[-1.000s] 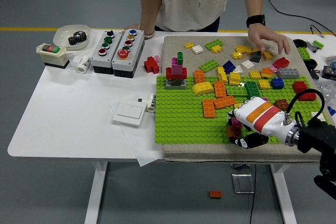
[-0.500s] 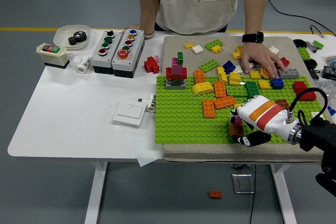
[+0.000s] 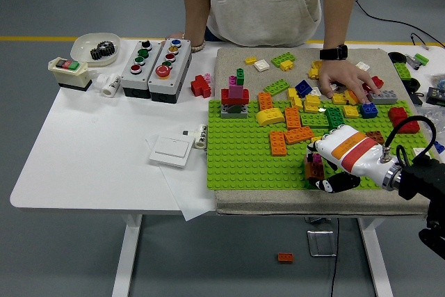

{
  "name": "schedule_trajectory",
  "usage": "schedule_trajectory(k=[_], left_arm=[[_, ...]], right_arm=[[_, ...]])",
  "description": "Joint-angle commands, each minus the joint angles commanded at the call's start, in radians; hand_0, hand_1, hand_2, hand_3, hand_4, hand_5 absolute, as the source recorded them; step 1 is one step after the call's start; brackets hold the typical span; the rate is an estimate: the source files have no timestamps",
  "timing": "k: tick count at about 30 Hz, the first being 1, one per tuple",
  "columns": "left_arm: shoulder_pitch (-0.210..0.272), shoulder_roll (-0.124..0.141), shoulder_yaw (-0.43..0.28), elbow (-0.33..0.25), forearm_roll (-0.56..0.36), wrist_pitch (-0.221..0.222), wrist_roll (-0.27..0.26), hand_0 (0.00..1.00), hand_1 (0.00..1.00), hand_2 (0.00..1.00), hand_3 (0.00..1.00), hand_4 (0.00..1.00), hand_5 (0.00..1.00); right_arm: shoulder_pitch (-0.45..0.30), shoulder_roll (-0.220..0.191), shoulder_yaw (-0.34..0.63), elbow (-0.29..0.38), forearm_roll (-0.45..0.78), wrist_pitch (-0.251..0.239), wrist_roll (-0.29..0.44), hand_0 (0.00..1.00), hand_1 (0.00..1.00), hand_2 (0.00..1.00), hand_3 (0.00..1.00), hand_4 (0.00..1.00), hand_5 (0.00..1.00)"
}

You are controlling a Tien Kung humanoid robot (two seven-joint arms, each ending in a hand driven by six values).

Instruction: Pick up the brick,pile it on top of brick,press brick,pick up the brick,pile it on top of brick,press brick

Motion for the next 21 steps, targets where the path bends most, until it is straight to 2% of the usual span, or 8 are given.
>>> schedule_trajectory(k=[19, 20, 21], left_arm=[[0.001, 0.0, -0.001, 0.0, 0.001, -0.001, 0.001, 0.85, 0.812, 0.816, 0.62, 0.712, 0.676], [0.0, 0.0, -0.001, 0.0, 0.001, -0.001, 0.001, 0.85, 0.812, 0.815, 0.62, 0.711, 0.677], [0.0, 0.0, 0.0, 0.0, 0.001, -0.002, 0.0, 0.85, 0.812, 0.815, 0.62, 0.711, 0.677]], right_arm=[[-0.005, 0.002, 0.002, -0.016, 0.0, -0.012, -0.001, 0.244, 0.183, 0.24, 0.458, 0.78, 0.33], [-0.005, 0.002, 0.002, -0.016, 0.0, -0.012, -0.001, 0.246, 0.182, 0.242, 0.543, 0.822, 0.328], [-0.005, 0.002, 0.003, -0.016, 0.0, -0.011, -0.001, 0.246, 0.182, 0.242, 0.543, 0.822, 0.328]])
